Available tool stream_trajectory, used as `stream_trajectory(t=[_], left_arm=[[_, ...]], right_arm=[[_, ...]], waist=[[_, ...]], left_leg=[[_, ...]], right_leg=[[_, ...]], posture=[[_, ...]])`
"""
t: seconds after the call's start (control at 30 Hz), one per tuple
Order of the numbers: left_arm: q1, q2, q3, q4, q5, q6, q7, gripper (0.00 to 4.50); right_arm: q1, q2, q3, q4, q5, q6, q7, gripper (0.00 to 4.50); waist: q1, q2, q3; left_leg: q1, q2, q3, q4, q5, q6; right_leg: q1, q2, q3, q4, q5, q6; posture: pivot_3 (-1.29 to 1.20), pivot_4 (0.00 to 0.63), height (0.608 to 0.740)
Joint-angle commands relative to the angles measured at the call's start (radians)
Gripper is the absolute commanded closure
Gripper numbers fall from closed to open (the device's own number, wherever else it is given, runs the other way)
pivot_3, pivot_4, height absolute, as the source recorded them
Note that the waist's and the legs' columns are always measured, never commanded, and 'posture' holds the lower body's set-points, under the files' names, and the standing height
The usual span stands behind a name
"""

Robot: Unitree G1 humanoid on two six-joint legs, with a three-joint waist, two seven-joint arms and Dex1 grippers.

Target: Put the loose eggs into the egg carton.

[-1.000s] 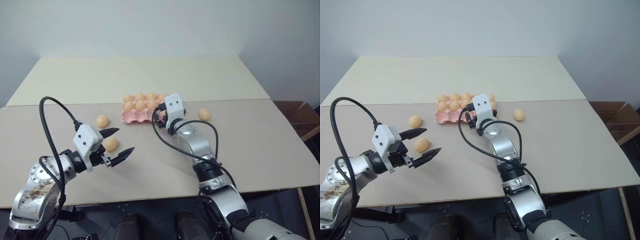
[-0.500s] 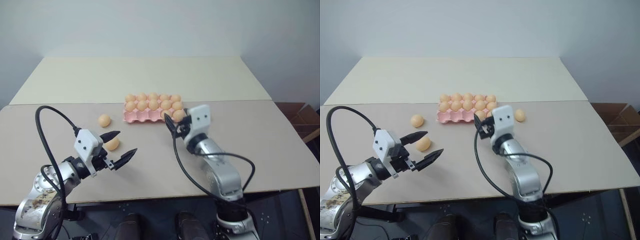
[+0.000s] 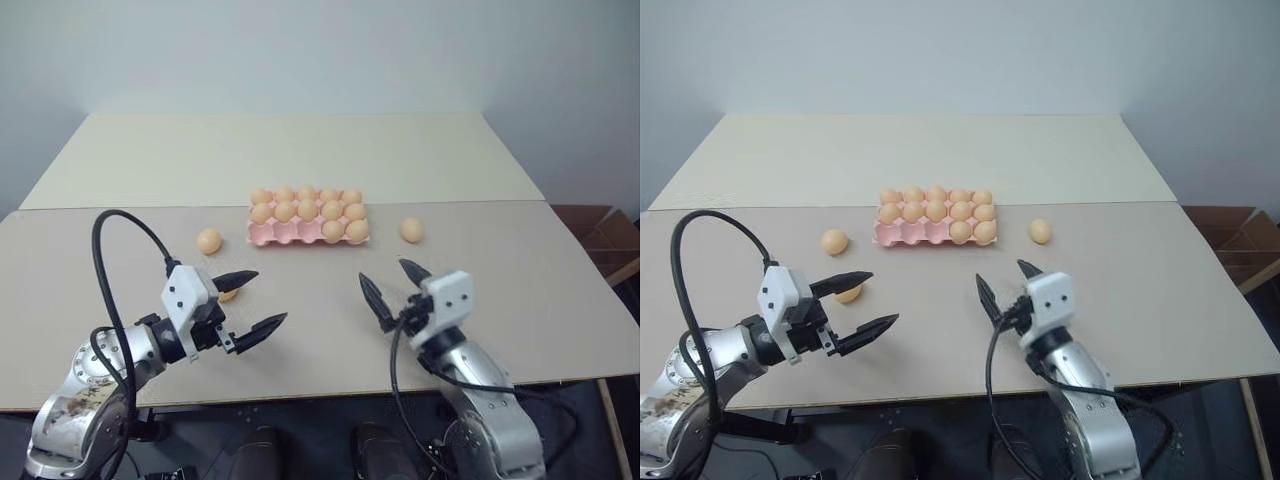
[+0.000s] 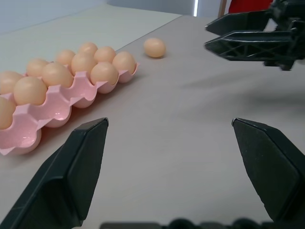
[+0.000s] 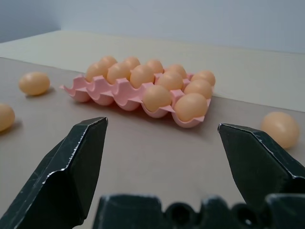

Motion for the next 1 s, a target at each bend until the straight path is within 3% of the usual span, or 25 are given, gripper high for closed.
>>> stream_trajectory(t=[0.03,0.3,0.47,0.57,0.77,0.83,1.0], left_arm=[[0.0,-0.004,-0.001,-0.018,0.004,-0.037,-0.005,0.0],[-0.076,0.018,-0.016,0.072,0.003,-0.033,-0.047,0.0],[-0.186,0.067,-0.077,0.151,0.005,-0.017,-0.137,0.0],[-0.288,0.09,-0.155,0.209,0.032,-0.005,-0.199,0.0],[-0.458,0.025,-0.257,0.307,0.103,-0.032,-0.194,0.0],[-0.49,0.009,-0.284,0.322,0.123,-0.03,-0.195,0.0],[-0.527,-0.033,-0.327,0.319,0.144,-0.015,-0.189,0.0]], right_arm=[[0.075,0.022,-0.039,-0.081,0.022,0.015,-0.049,0.17],[0.169,0.011,-0.025,-0.123,-0.04,-0.011,-0.095,0.17],[0.086,0.051,-0.034,-0.129,-0.026,0.071,-0.158,0.17],[-0.003,0.054,-0.034,-0.095,-0.034,0.158,-0.187,0.08],[-0.263,0.024,-0.022,0.097,-0.177,0.255,-0.28,0.08],[-0.364,0.025,-0.031,0.177,-0.211,0.347,-0.312,0.08],[-0.582,0.01,-0.102,0.433,-0.186,0.355,-0.293,0.08]], waist=[[0.001,0.0,0.0],[0.009,0.0,0.0],[0.015,0.0,0.0],[0.018,0.0,0.0],[0.02,0.0,0.0],[0.017,0.0,0.0],[0.017,0.0,0.0]], left_leg=[[0.001,0.0,0.0,0.0,0.0,0.0],[0.001,0.0,0.0,0.0,0.0,0.0],[0.001,0.0,0.001,0.0,0.0,0.0],[0.001,0.0,0.001,0.0,0.0,0.0],[-0.002,-0.001,0.001,0.0,0.0,0.0],[-0.002,-0.001,0.0,0.0,0.0,0.0],[-0.003,-0.001,0.0,0.0,0.0,0.0]], right_leg=[[0.0,0.0,0.0,0.0,0.0,0.0],[0.0,0.0,0.0,0.0,-0.001,-0.001],[0.0,0.0,0.0,0.0,-0.001,-0.001],[0.0,0.0,0.0,0.0,-0.001,-0.001],[-0.001,0.001,0.0,0.0,-0.001,0.0],[-0.001,0.001,0.0,0.0,-0.001,0.0],[-0.001,0.002,0.0,0.0,-0.001,0.0]], posture=[[0.0,0.15,0.74],[0.0,0.15,0.74],[0.0,0.15,0.74],[0.0,0.15,0.74],[0.0,0.15,0.74],[0.0,0.15,0.74],[0.0,0.15,0.74]])
